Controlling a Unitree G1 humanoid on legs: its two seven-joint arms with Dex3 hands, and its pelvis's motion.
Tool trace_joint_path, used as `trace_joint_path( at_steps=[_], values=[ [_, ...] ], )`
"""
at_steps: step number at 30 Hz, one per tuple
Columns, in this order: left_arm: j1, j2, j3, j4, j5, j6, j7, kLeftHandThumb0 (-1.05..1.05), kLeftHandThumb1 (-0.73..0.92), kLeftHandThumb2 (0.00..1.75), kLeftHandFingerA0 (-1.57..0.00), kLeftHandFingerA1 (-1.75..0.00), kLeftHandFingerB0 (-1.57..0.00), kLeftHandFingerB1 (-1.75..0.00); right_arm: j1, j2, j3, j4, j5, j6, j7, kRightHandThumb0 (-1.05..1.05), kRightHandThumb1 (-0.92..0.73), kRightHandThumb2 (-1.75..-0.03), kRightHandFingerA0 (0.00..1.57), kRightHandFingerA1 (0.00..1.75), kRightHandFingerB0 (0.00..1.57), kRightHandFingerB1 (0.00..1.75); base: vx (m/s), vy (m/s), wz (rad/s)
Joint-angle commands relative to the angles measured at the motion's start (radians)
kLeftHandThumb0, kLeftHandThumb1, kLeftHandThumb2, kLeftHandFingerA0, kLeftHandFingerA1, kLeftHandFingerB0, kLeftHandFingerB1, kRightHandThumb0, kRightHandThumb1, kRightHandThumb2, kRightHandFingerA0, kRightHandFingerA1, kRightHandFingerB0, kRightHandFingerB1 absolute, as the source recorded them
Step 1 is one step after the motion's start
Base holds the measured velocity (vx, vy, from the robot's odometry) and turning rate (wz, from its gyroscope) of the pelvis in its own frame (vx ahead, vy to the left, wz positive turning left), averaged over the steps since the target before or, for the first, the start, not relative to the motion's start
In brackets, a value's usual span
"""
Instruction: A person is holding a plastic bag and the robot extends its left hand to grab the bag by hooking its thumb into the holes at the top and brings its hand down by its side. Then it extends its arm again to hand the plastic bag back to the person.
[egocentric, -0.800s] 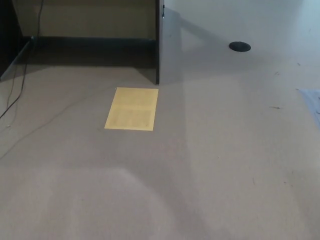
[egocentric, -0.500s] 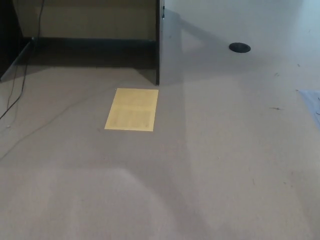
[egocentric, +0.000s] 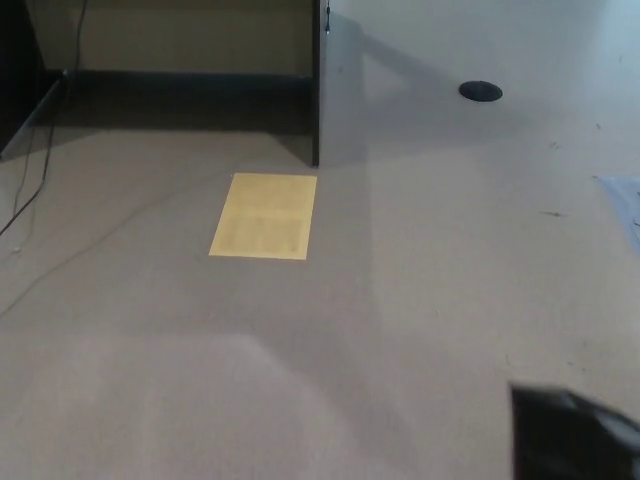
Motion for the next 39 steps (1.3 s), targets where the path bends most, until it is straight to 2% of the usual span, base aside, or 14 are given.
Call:
trace_joint_path(
  at_steps=[1, 7, 11, 13, 14, 25, 26, 29, 31, 32, 33, 34, 35, 39],
  values=[
    [0.007, 0.020, -0.009, 0.017, -0.006, -0.031, 0.025, -0.47, 0.43, 0.71, -0.51, -0.50, -0.39, -0.44, 0.013, -0.019, -0.010, 0.004, 0.020, -0.029, -0.013, -0.42, -0.66, -0.60, 0.54, 0.40, 0.28, 0.31, 0.00, 0.000, 0.00],
    [0.042, 0.038, -0.066, 0.003, 0.065, -0.126, 0.097, -0.42, 0.52, 0.56, -0.44, -0.37, -0.32, -0.31, 0.024, -0.029, 0.003, 0.002, 0.004, -0.025, -0.018, -0.44, -0.67, -0.60, 0.52, 0.40, 0.28, 0.31, 0.00, 0.000, 0.00],
    [0.083, 0.056, -0.098, -0.092, 0.097, -0.187, 0.133, -0.56, 0.45, 0.71, -0.28, -0.42, -0.23, -0.38, 0.033, -0.030, 0.007, -0.001, 0.008, -0.037, -0.011, -0.45, -0.66, -0.60, 0.53, 0.40, 0.28, 0.31, 0.00, 0.000, 0.00],
    [0.122, 0.056, -0.077, -0.332, 0.124, -0.229, 0.171, -0.42, 0.51, 0.56, -0.50, -0.37, -0.31, -0.31, 0.019, -0.023, 0.004, 0.012, 0.013, -0.036, -0.010, -0.45, -0.66, -0.59, 0.55, 0.40, 0.30, 0.31, 0.00, 0.000, 0.00],
    [0.144, 0.047, -0.070, -0.437, 0.119, -0.221, 0.160, -0.49, 0.43, 0.68, -0.33, -0.42, -0.27, -0.39, 0.022, -0.024, 0.003, 0.014, 0.015, -0.038, -0.009, -0.46, -0.65, -0.59, 0.56, 0.40, 0.30, 0.31, 0.00, 0.000, 0.00],
    [0.151, 0.023, -0.022, -1.255, 0.121, -0.085, 0.076, -0.50, 0.52, 0.56, -0.26, -0.40, -0.26, -0.31, 0.053, -0.027, 0.011, 0.012, 0.002, -0.037, -0.023, -0.45, -0.65, -0.59, 0.54, 0.40, 0.32, 0.32, 0.00, 0.000, 0.00],
    [0.134, 0.028, -0.022, -1.306, 0.118, -0.069, 0.065, -0.56, 0.42, 0.72, -0.23, -0.50, -0.18, -0.41, 0.053, -0.027, 0.011, 0.013, 0.002, -0.035, -0.022, -0.43, -0.65, -0.59, 0.54, 0.40, 0.32, 0.32, 0.00, 0.000, 0.00],
    [0.089, 0.037, -0.034, -1.418, 0.090, -0.017, 0.038, -0.58, 0.40, 0.72, -0.22, -0.50, -0.14, -0.40, 0.054, -0.024, 0.009, 0.011, 0.006, -0.034, -0.022, -0.43, -0.65, -0.59, 0.55, 0.40, 0.33, 0.33, 0.00, 0.000, 0.00],
    [0.047, 0.037, -0.040, -1.507, 0.097, 0.048, 0.027, -0.58, 0.48, 0.56, -0.33, -0.51, -0.18, -0.31, 0.057, -0.022, 0.007, 0.005, 0.011, -0.033, -0.015, -0.43, -0.64, -0.59, 0.55, 0.40, 0.34, 0.33, 0.00, 0.000, 0.00],
    [0.040, 0.035, -0.043, -1.534, 0.100, 0.066, 0.023, -0.59, 0.50, 0.56, -0.59, -0.69, -0.18, -0.30, 0.060, -0.021, 0.007, 0.007, 0.010, -0.036, -0.019, -0.44, -0.64, -0.59, 0.56, 0.40, 0.34, 0.33, 0.00, 0.000, 0.00],
    [0.022, 0.029, -0.044, -1.577, 0.118, 0.099, 0.020, -0.66, 0.41, 0.77, -0.99, -0.94, -0.13, -0.41, 0.063, -0.021, 0.007, 0.009, 0.009, -0.036, -0.021, -0.43, -0.64, -0.59, 0.56, 0.40, 0.34, 0.33, 0.00, 0.000, 0.00],
    [0.016, 0.026, -0.044, -1.594, 0.125, 0.113, 0.019, -0.66, 0.41, 0.77, -0.99, -0.94, -0.13, -0.41, 0.063, -0.021, 0.007, 0.009, 0.009, -0.036, -0.021, -0.43, -0.64, -0.59, 0.56, 0.40, 0.34, 0.33, 0.00, 0.000, 0.00],
    [-0.015, 0.028, -0.055, -1.639, 0.114, 0.138, 0.012, -0.64, 0.52, 0.56, -0.44, -0.52, -0.17, -0.31, 0.061, -0.021, 0.008, 0.013, 0.008, -0.031, -0.021, -0.43, -0.64, -0.59, 0.57, 0.40, 0.34, 0.33, 0.00, 0.000, 0.00],
    [-0.047, 0.038, -0.054, -1.697, 0.105, 0.188, -0.002, -0.65, 0.54, 0.57, -0.34, -0.40, -0.14, -0.29, 0.060, -0.024, 0.012, 0.010, 0.003, -0.035, -0.023, -0.42, -0.64, -0.59, 0.56, 0.40, 0.35, 0.33, 0.00, 0.000, 0.00]
  ],
)
